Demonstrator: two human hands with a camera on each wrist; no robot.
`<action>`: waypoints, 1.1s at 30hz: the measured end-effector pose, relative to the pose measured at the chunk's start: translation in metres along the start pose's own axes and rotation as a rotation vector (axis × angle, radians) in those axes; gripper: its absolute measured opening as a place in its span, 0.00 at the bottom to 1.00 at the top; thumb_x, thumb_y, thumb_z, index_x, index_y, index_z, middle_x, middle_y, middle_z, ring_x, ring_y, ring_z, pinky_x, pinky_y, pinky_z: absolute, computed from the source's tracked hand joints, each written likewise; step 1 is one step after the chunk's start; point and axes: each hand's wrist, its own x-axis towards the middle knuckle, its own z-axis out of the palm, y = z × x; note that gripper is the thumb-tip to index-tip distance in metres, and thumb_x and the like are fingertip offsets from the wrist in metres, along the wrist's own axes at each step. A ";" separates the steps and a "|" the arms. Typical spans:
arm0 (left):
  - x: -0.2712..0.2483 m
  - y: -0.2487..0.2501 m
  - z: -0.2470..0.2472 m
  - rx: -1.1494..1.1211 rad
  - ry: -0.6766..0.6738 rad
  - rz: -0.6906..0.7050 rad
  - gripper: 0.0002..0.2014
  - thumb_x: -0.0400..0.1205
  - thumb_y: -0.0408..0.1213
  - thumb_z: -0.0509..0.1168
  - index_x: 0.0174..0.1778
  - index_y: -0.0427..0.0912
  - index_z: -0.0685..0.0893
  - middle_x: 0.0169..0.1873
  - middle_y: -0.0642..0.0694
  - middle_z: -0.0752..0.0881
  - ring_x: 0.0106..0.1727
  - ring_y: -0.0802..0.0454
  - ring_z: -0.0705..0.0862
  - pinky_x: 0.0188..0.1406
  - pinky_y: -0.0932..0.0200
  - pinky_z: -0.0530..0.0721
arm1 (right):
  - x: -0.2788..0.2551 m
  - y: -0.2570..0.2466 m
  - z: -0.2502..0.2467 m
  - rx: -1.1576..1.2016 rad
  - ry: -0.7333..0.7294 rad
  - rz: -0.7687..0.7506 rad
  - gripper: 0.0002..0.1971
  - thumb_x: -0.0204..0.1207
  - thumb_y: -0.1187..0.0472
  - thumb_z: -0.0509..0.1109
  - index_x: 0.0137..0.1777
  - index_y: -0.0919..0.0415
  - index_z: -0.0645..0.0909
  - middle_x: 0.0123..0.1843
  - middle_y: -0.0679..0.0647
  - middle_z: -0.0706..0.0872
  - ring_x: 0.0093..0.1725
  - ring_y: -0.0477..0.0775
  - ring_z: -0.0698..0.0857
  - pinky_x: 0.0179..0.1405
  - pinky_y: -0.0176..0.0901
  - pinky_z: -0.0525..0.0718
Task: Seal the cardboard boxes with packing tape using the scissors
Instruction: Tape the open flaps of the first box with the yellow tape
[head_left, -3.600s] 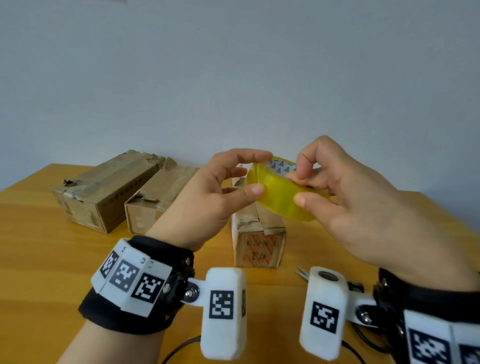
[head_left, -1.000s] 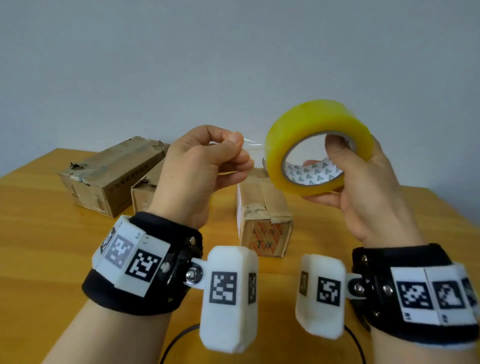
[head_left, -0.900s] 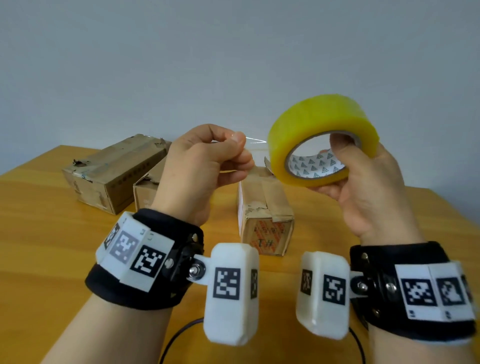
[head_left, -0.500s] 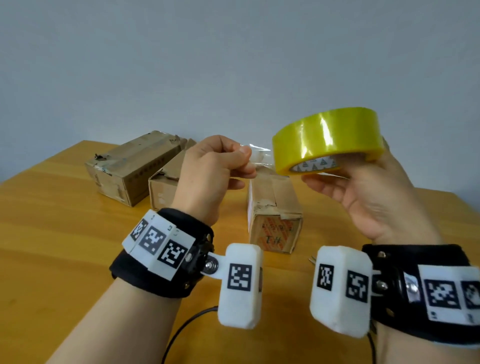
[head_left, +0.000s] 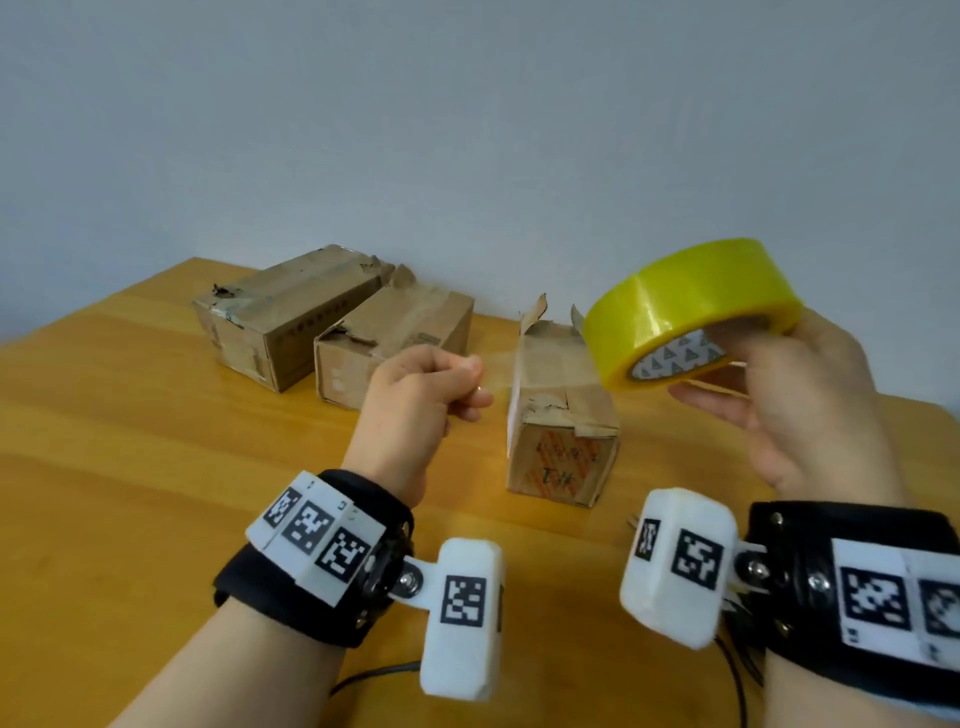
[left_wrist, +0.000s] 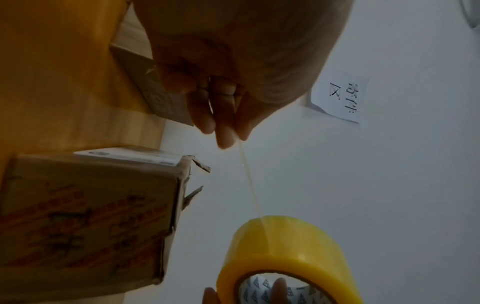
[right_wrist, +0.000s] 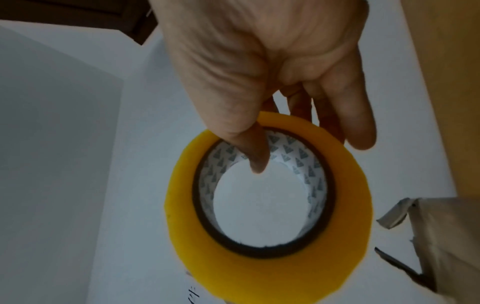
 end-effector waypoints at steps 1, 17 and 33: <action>0.000 -0.003 0.000 -0.004 0.010 -0.014 0.07 0.82 0.33 0.68 0.39 0.41 0.81 0.29 0.46 0.87 0.27 0.57 0.80 0.30 0.62 0.72 | -0.001 0.000 0.001 -0.002 0.008 -0.007 0.04 0.80 0.64 0.73 0.48 0.53 0.85 0.48 0.55 0.91 0.48 0.56 0.92 0.42 0.51 0.92; 0.013 -0.037 0.016 0.064 -0.013 -0.074 0.07 0.84 0.34 0.67 0.40 0.38 0.80 0.25 0.47 0.85 0.26 0.57 0.74 0.27 0.66 0.72 | 0.012 0.024 -0.006 -0.185 0.127 0.004 0.08 0.74 0.53 0.80 0.44 0.54 0.86 0.51 0.59 0.91 0.51 0.59 0.92 0.39 0.51 0.90; 0.011 -0.042 0.022 0.121 -0.039 -0.045 0.12 0.86 0.40 0.65 0.38 0.41 0.80 0.23 0.56 0.82 0.26 0.58 0.72 0.30 0.62 0.71 | 0.014 0.024 -0.014 -0.198 0.131 0.033 0.06 0.75 0.55 0.80 0.44 0.53 0.85 0.55 0.61 0.90 0.52 0.59 0.92 0.38 0.50 0.89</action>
